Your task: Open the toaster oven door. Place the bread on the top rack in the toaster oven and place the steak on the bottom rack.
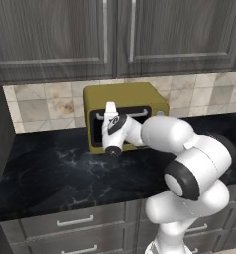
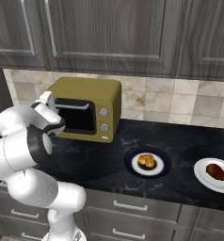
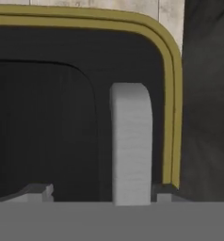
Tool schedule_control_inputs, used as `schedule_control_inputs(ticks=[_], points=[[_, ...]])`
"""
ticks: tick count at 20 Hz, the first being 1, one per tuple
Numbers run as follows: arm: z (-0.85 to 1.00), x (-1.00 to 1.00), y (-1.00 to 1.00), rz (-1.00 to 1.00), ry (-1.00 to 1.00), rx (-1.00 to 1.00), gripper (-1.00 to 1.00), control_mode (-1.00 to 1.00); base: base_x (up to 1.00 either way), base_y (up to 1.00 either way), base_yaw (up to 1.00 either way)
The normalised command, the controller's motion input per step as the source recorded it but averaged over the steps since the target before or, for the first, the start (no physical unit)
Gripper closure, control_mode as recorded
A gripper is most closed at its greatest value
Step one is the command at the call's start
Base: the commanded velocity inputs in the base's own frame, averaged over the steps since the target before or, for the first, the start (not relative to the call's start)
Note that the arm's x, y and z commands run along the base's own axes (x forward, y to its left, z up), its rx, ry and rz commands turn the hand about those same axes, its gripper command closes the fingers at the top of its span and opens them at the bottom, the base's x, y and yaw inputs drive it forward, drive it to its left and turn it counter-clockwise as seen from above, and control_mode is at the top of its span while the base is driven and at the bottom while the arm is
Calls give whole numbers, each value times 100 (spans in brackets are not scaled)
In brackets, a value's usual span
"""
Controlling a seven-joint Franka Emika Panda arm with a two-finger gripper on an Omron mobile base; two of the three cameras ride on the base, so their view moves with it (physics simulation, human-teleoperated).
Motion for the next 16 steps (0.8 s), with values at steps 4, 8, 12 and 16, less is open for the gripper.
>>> schedule_control_inputs(ticks=[4, 8, 12, 16], points=[[-15, 34, 0, 2, -8, 0, 100, -100, 0, 0, 0], [-13, 22, 0, 1, -17, -2, 100, -100, 0, 0, 0], [-6, 9, 1, 0, -18, -3, 100, -100, 0, 0, 0], [0, 0, 16, 0, -3, 0, 100, -100, 0, 0, 0]])
